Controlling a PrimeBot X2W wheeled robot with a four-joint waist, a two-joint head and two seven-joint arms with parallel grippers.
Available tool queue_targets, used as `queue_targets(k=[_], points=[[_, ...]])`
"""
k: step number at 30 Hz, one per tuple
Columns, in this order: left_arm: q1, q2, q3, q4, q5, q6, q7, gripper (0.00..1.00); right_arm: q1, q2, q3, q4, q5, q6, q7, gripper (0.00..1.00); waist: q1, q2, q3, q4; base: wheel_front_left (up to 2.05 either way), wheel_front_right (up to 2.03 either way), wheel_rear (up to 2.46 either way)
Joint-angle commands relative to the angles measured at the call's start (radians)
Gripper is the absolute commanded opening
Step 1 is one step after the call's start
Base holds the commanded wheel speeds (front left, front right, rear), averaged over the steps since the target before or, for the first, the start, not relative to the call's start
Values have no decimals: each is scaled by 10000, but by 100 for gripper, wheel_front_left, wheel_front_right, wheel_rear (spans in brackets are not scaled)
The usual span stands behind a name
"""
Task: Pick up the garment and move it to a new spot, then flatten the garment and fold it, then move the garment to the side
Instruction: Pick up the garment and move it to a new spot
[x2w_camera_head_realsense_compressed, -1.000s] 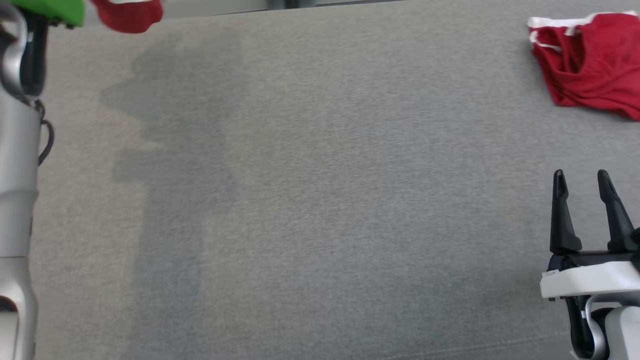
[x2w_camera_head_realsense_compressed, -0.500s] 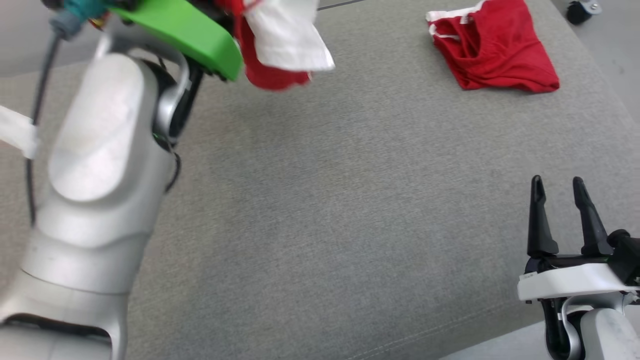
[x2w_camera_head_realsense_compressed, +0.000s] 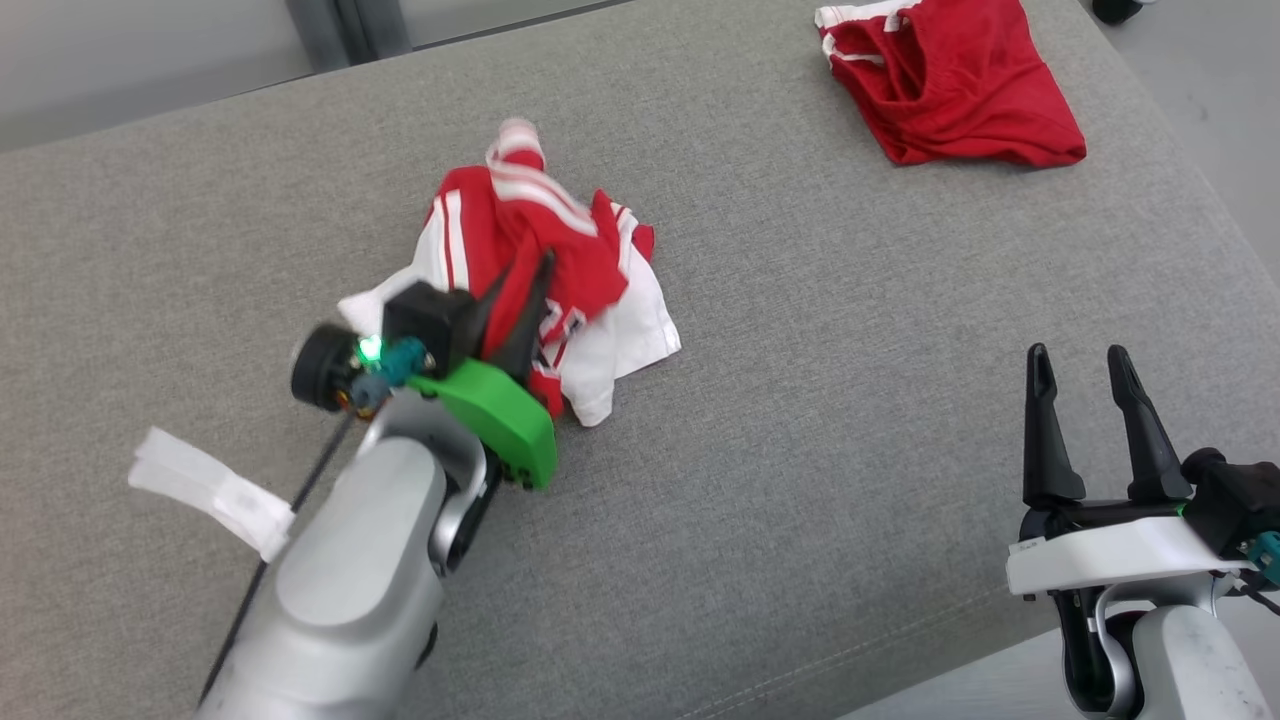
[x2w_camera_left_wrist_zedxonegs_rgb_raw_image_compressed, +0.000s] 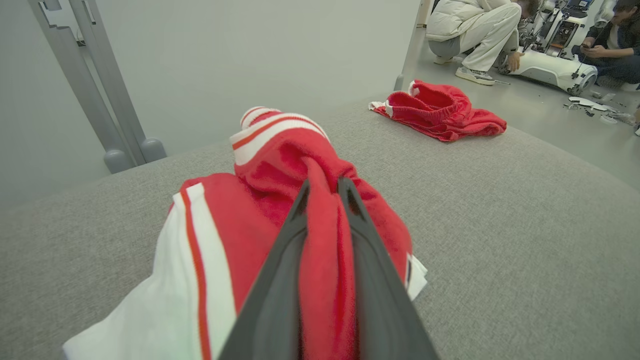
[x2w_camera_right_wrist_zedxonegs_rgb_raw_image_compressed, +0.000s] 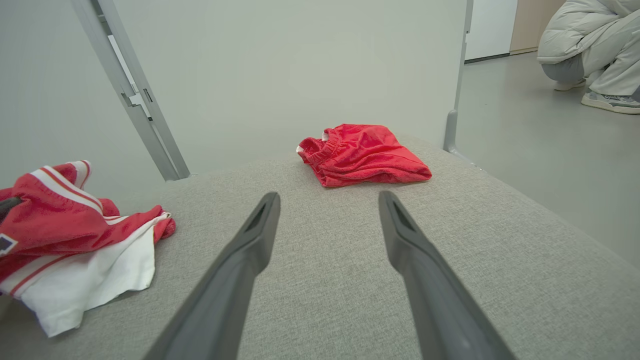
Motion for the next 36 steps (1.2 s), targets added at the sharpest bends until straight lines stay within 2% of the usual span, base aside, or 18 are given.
queue_targets(k=[1, 6, 12, 26, 34, 36], points=[[155, -33, -69, 140, 72, 18, -144, 100, -115, 7, 45, 44, 3, -9, -30, 100, 0, 0, -60, 26, 0, 0, 0], [514, -286, -87, 330, -170, -96, -607, 100, 66, 9, 69, 114, -118, -9, -30, 100, 0, 0, -442, 284, 0, 0, 0], [782, -187, 370, -163, -19, 155, -855, 100, 338, -6, 121, -4, -300, -9, -30, 100, 0, 0, -1041, 793, 0, 0, 0], [3241, 851, 2977, -2804, 901, 574, -838, 100, 728, -290, 217, -91, -458, -9, -30, 100, 0, 0, -1989, 2227, 0, 0, 0], [4993, 1076, 4321, -3631, 1140, 672, -839, 100, 921, -366, 339, -76, -455, -9, -30, 100, 0, 0, -2223, 2828, 0, 0, 0], [5379, 1079, 4520, -3804, 1214, 563, -839, 100, 954, -377, 366, -73, -464, -9, -30, 100, 0, 0, -2241, 2917, 0, 0, 0]])
